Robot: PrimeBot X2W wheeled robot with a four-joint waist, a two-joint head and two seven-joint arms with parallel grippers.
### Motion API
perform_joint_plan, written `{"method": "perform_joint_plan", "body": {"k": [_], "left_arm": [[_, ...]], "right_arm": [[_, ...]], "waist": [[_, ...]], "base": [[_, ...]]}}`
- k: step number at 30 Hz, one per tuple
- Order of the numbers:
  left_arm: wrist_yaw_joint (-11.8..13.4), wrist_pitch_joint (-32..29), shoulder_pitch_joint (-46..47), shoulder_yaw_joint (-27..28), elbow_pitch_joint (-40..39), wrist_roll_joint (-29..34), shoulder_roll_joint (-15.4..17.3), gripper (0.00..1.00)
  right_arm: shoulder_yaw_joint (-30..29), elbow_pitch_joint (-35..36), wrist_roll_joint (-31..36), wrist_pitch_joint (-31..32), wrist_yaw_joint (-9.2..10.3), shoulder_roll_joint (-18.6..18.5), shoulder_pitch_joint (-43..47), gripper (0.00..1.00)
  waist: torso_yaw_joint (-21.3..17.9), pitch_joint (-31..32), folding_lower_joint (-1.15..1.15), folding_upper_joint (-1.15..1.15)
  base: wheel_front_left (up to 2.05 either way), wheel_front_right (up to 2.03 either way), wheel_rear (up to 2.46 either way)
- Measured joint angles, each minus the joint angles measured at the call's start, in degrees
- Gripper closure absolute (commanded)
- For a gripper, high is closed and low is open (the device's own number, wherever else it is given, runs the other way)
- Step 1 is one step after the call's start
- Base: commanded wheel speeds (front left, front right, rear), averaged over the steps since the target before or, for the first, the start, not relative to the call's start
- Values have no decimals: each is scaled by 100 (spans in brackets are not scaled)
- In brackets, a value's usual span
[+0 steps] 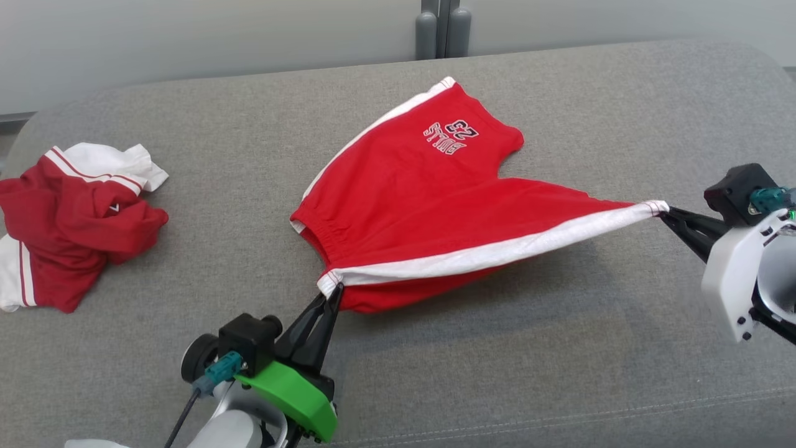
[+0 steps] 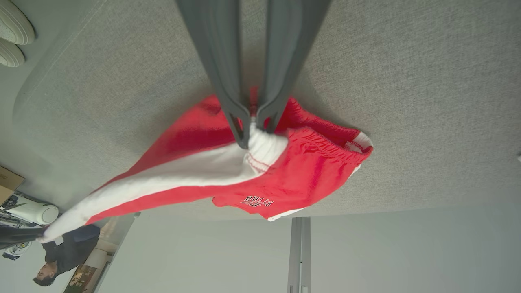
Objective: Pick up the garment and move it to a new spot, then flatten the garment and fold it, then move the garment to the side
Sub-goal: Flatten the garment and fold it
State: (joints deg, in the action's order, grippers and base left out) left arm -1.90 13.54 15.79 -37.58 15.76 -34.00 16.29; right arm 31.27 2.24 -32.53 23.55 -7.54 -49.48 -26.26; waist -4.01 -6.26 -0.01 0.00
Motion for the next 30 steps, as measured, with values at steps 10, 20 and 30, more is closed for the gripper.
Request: {"method": "perform_joint_plan", "body": {"k": [10,20,30], "left_arm": [[199,-349,-440,-267,-756,152,234,100],[97,-432,552,-213,-420,151,-198,100],[-5,-369,1429,-63,396,74,-573,100]], "right_arm": [[-1394,1091,314,547,1,385,1448,100],[-920,408,459,282,1,676,-53,100],[265,-1322,325,-241,0,791,-2264,100]], "waist": [[141,-21,0,0],[294,-508,0,0],[616,-1052,0,0]], "base": [[0,0,0],[0,0,0],[0,0,0]]}}
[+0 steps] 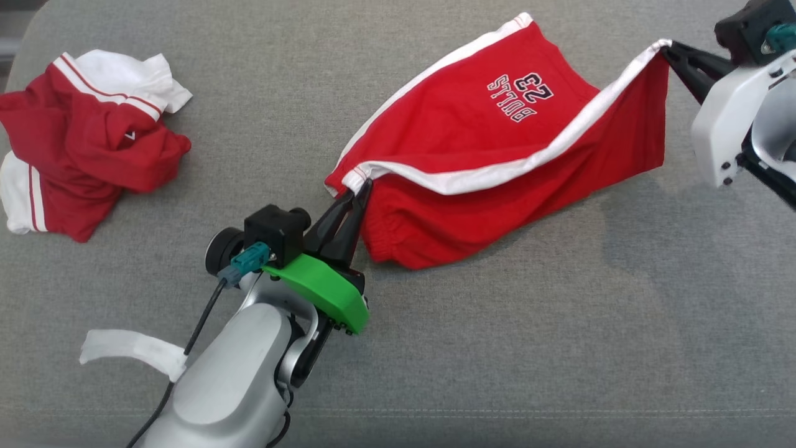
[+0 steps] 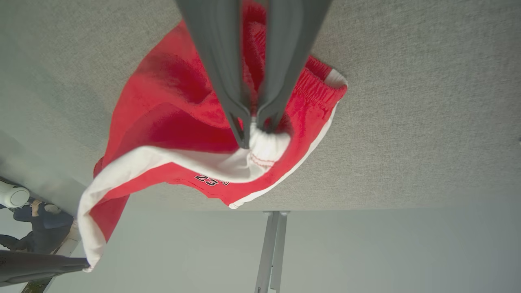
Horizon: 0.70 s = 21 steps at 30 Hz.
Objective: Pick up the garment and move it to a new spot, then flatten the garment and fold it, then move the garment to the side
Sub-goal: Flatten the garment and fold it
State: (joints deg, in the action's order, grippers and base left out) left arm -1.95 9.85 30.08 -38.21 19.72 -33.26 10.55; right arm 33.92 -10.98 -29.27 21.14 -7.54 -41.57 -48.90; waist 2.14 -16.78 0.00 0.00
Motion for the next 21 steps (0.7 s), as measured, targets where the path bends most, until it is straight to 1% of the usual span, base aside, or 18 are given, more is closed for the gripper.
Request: {"method": "perform_joint_plan", "body": {"k": [5,10,18,21], "left_arm": [[20,64,293,127,365,-120,-191,100],[19,130,558,152,683,-168,-366,100],[-8,178,1054,152,1129,-267,-594,100],[24,163,1227,181,1312,-358,-652,100]], "right_arm": [[528,-827,-141,-223,1,87,-797,100],[1027,-1503,-170,-420,0,168,-1448,100],[1592,-2368,-133,-835,0,409,-2254,100],[1769,-2659,-126,-973,0,481,-2491,100]], "waist": [[206,-194,0,0],[380,-356,0,0],[555,-609,0,0],[609,-682,0,0]], "base": [[0,0,0],[0,0,0],[0,0,0],[0,0,0]]}}
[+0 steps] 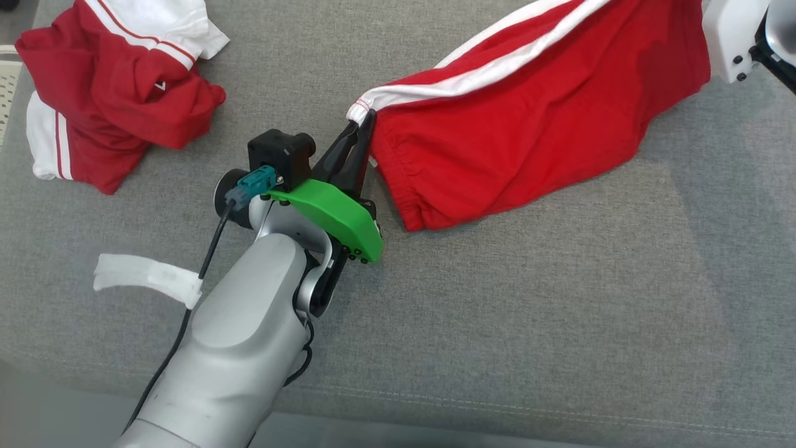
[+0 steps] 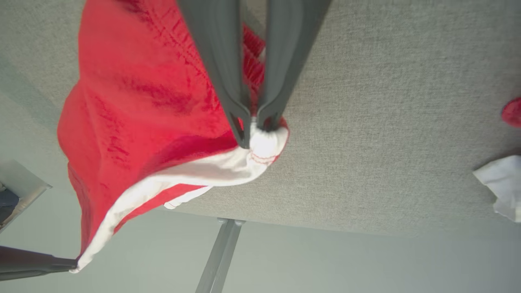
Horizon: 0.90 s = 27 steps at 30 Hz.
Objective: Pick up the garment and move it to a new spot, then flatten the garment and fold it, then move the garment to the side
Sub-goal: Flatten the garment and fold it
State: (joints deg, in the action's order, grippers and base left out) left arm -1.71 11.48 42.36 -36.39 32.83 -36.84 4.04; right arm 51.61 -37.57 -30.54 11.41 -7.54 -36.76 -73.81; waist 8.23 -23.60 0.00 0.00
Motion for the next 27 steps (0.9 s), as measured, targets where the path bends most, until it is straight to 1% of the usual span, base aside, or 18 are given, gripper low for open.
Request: {"method": "perform_joint_plan", "body": {"k": [4,7,8,9,14,18,23,25,27], "left_arm": [[159,-125,157,27,274,-170,-66,100],[216,-260,253,-7,430,-301,-90,100],[223,-257,280,-29,458,-333,-97,77],[233,-231,310,-35,481,-355,-101,0],[275,-148,474,-140,604,-530,-119,0],[330,-87,525,-170,671,-692,-119,0],[375,164,521,-88,661,-730,-112,0],[404,267,438,-19,570,-680,-91,0],[466,324,244,133,416,-636,-30,0]], "right_arm": [[191,-366,-20,-100,0,104,-211,100],[264,-623,-111,-144,0,222,-326,100],[297,-697,-114,-182,0,253,-339,53],[315,-769,-123,-226,0,282,-348,0],[390,-1067,-238,-516,0,410,-411,0],[331,-1291,-366,-886,0,487,-428,0],[-56,-1628,-689,-1408,0,614,-369,0],[-405,-1905,-955,-1575,0,731,-242,0],[-616,-2162,-1109,-1674,1,810,-63,0]], "waist": [[56,-74,0,0],[77,-141,0,0],[84,-164,0,0],[89,-187,0,0],[122,-276,0,0],[126,-226,0,0],[100,-61,0,0],[89,29,0,0],[78,134,0,0]], "base": [[0,0,0],[0,0,0],[0,0,0],[0,0,0],[0,0,0],[0,0,0],[0,0,0],[0,0,0],[0,0,0]]}}
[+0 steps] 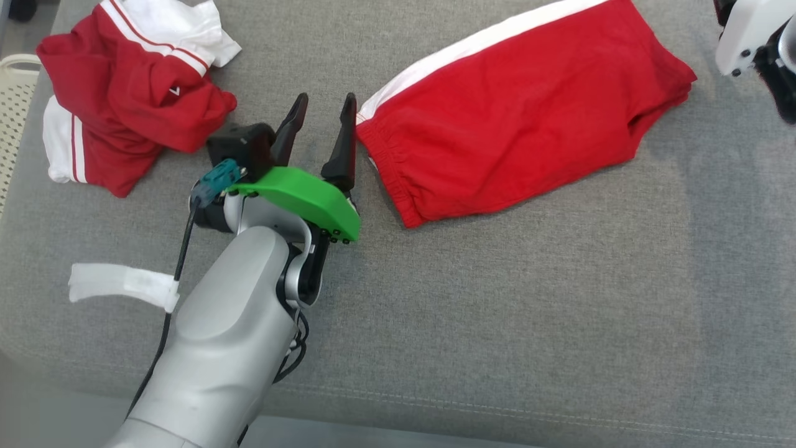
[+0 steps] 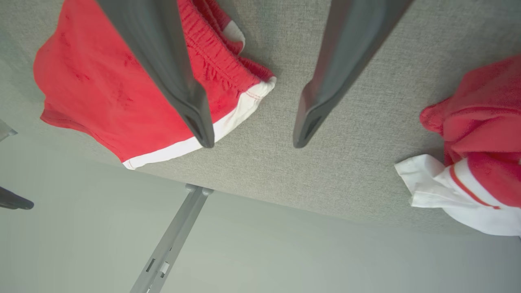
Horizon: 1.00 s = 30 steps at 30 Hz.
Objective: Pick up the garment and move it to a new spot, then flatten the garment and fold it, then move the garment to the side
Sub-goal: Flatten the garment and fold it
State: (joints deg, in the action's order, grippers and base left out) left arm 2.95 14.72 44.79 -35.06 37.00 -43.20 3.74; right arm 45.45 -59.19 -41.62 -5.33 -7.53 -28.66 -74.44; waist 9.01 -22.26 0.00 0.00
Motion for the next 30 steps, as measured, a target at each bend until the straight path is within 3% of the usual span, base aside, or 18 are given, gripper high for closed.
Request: {"method": "perform_joint_plan", "body": {"k": [8,14,22,30], "left_arm": [[115,42,-1236,1022,-1504,592,85,0],[-97,42,-2404,1604,-2611,1199,16,0],[-380,42,-3651,1752,-3423,2123,-31,0],[-444,42,-4027,1842,-3665,2399,-48,0]], "right_arm": [[-485,-642,-330,-527,0,397,649,0],[-658,-1073,-360,-761,0,488,1057,0],[-965,-1402,-478,-786,0,522,1345,0],[-1182,-1464,-517,-486,0,469,1458,0]], "waist": [[-34,450,0,0],[3,696,0,0],[211,720,0,0],[382,502,0,0]], "base": [[0,0,0],[0,0,0],[0,0,0],[0,0,0]]}}
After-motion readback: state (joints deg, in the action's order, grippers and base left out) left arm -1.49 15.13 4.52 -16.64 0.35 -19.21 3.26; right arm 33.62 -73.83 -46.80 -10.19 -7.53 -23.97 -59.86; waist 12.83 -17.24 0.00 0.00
